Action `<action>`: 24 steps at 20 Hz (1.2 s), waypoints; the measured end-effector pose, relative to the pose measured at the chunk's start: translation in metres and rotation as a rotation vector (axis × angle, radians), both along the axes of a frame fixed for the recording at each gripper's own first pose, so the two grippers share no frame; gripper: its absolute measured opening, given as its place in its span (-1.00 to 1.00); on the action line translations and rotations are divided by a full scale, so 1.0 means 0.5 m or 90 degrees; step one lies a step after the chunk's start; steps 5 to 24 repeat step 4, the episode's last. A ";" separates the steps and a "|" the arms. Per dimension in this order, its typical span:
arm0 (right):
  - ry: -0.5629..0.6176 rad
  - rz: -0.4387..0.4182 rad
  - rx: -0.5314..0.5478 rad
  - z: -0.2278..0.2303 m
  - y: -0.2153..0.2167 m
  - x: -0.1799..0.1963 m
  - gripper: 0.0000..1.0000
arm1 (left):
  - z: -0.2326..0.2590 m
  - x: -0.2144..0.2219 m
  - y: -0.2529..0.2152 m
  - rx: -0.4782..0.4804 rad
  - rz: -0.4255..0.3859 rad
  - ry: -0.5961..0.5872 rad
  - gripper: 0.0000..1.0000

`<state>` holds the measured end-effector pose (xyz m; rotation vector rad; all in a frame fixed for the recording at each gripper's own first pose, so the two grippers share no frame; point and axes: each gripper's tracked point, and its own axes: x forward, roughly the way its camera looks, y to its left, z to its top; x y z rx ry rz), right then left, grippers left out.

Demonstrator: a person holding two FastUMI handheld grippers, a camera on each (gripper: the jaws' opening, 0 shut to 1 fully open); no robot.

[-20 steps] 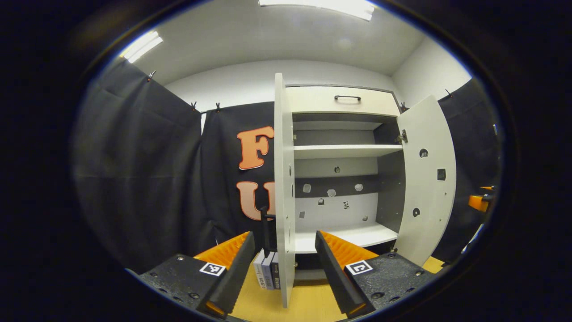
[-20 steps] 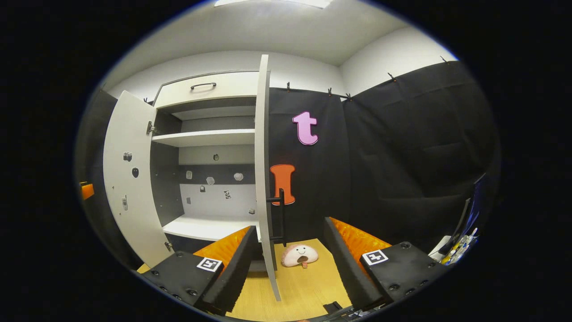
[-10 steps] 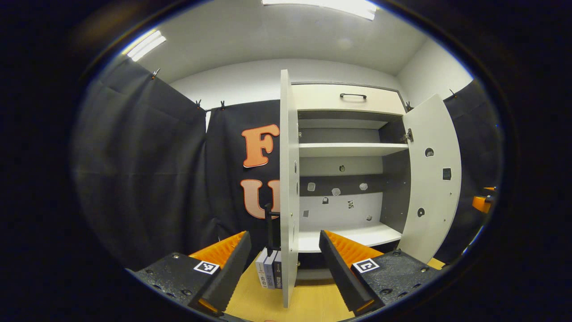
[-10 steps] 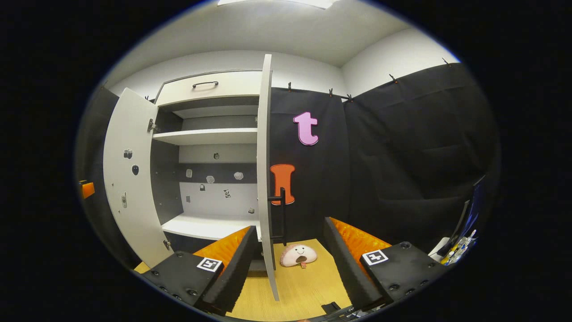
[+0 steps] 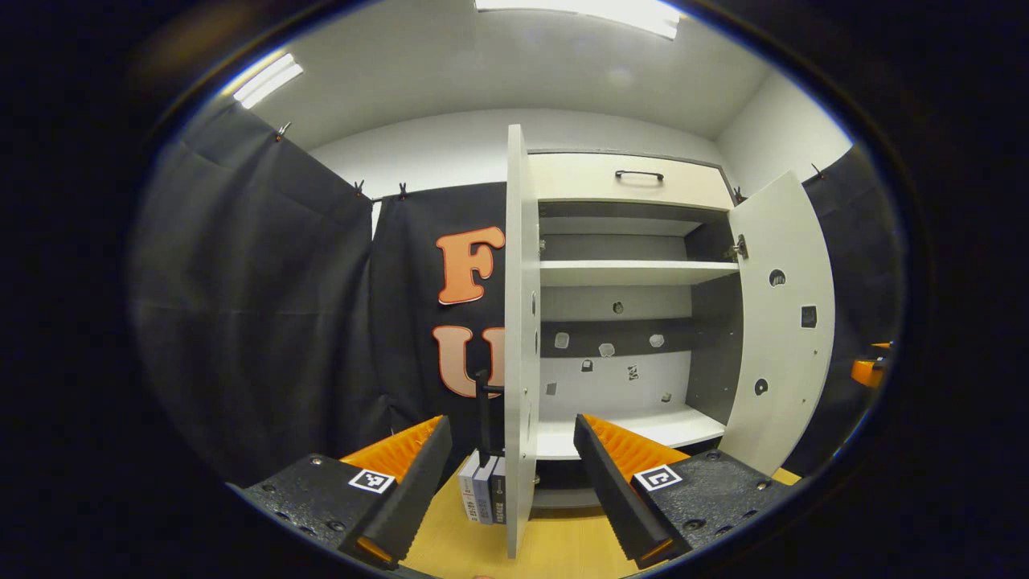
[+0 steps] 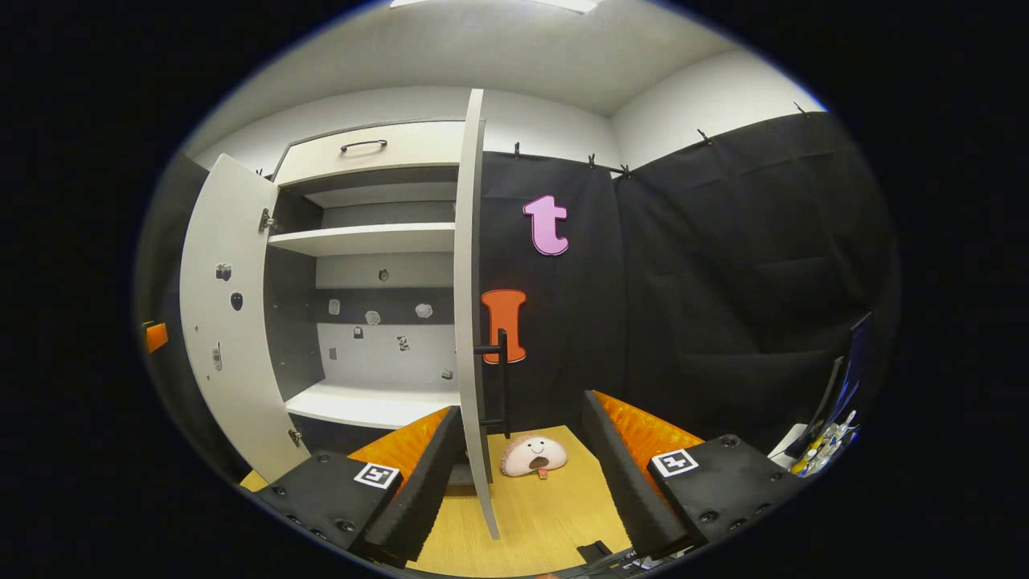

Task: Open the right door of the double-door shoe cabinet with the right hand, and open the left door with the left hand.

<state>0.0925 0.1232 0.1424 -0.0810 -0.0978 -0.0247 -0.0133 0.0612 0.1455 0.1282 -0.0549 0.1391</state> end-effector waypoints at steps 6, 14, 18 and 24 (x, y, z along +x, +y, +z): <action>0.001 0.000 0.000 0.001 0.006 0.007 0.97 | 0.001 0.008 0.006 0.000 0.001 0.000 0.87; 0.001 0.000 0.000 0.001 0.006 0.007 0.97 | 0.001 0.008 0.006 0.000 0.001 0.000 0.87; 0.001 0.000 0.000 0.001 0.006 0.007 0.97 | 0.001 0.008 0.006 0.000 0.001 0.000 0.87; 0.001 0.000 0.000 0.001 0.006 0.007 0.97 | 0.001 0.008 0.006 0.000 0.001 0.000 0.87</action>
